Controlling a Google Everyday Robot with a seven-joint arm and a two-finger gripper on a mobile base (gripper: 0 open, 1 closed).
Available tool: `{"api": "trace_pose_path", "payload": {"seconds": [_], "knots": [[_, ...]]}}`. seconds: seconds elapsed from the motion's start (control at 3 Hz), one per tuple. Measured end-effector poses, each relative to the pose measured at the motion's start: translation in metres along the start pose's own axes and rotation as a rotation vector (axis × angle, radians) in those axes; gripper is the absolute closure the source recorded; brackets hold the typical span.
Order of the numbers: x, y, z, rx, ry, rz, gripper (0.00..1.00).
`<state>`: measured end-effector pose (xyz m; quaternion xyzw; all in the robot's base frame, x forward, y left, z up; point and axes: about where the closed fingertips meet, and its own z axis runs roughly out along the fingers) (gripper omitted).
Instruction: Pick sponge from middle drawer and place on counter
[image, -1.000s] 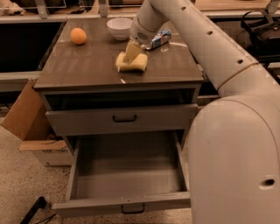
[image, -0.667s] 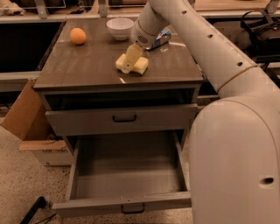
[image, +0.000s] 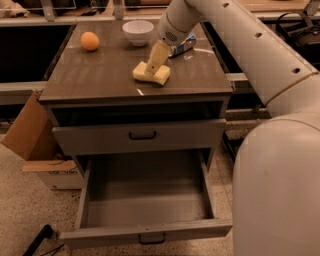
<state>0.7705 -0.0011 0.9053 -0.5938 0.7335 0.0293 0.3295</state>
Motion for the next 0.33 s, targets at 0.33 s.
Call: {"api": "trace_pose_path", "payload": {"seconds": [0.33], "knots": [[-0.0062,-0.0036,-0.0306,0.059,0.005,-0.027,0.0]]}}
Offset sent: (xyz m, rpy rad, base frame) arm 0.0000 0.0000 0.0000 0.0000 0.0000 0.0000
